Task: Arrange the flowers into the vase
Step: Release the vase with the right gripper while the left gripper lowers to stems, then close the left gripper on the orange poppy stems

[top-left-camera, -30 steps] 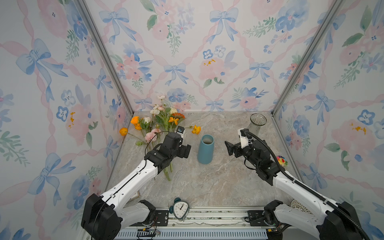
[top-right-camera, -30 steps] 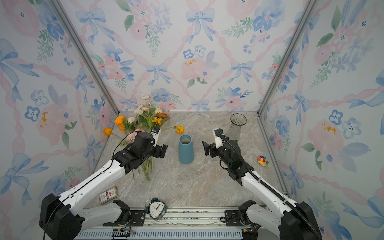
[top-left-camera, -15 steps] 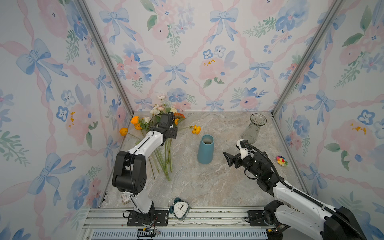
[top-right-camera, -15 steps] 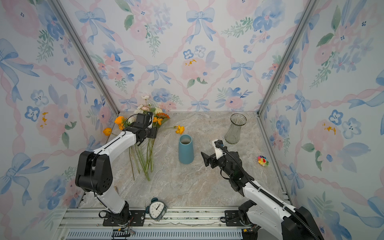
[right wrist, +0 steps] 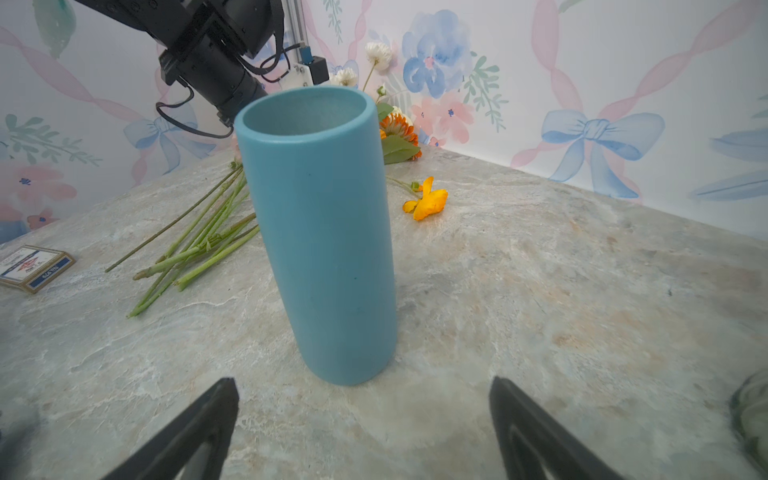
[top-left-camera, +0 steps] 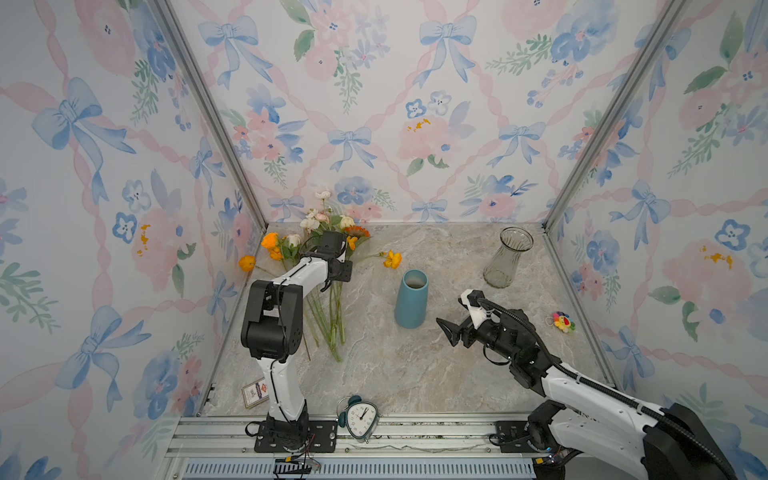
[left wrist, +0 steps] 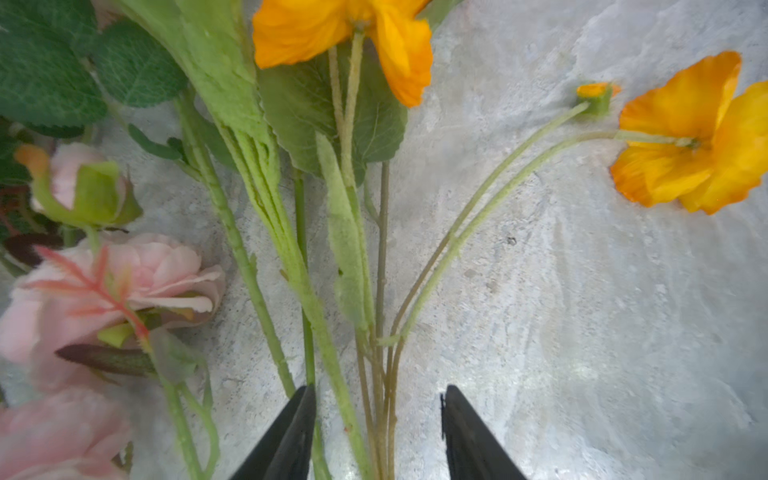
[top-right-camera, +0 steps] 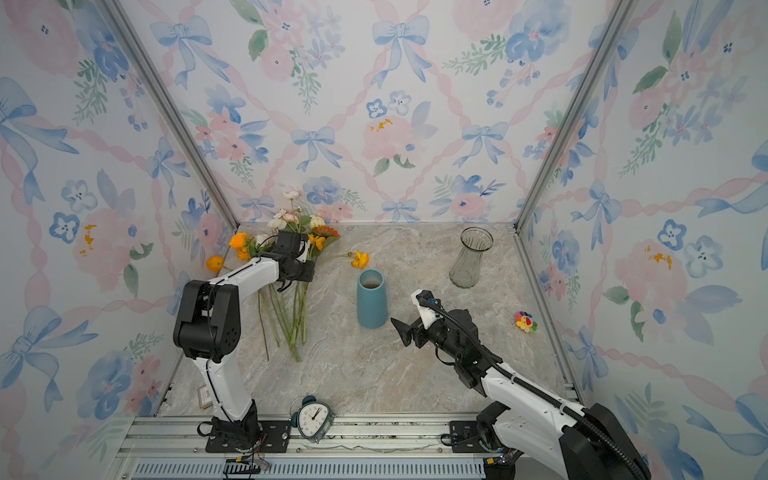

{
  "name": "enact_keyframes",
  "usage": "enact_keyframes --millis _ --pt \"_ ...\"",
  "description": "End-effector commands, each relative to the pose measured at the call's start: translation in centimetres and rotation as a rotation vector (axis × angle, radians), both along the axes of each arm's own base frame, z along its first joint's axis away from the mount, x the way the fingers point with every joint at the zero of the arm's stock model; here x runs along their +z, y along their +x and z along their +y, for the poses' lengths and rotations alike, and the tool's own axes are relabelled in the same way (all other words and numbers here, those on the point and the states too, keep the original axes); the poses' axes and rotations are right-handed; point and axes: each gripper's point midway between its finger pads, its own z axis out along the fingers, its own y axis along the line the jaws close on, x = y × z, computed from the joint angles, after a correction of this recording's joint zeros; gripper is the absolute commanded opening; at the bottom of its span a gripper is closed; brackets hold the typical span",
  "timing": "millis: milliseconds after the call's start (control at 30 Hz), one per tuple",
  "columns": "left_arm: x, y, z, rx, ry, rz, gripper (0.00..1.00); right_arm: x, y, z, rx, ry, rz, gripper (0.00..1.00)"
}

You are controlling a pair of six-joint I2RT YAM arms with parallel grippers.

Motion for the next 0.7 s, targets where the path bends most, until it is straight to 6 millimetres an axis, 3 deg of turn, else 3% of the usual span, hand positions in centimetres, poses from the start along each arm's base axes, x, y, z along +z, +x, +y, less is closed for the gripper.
enact_keyframes --millis 0,267,467,667 --pt "0.2 -0.2 -0.8 -0.009 -0.044 0.016 0.51 1.5 -0.4 1.9 0.102 0.036 -0.036 0.97" --pt "-1.6 -2.9 -0.5 -0.039 0.049 0.113 0.5 1.3 -1.5 3.3 0.202 0.063 -0.035 0.97" --pt "-3.3 -3.2 -0.8 -0.051 0.107 0.154 0.47 1.0 -1.3 3.4 0.198 0.057 -0.018 0.97" --pt "-3.4 -3.1 -0.2 -0.024 0.134 0.155 0.45 0.9 -1.1 3.2 0.184 0.049 -0.019 0.97"
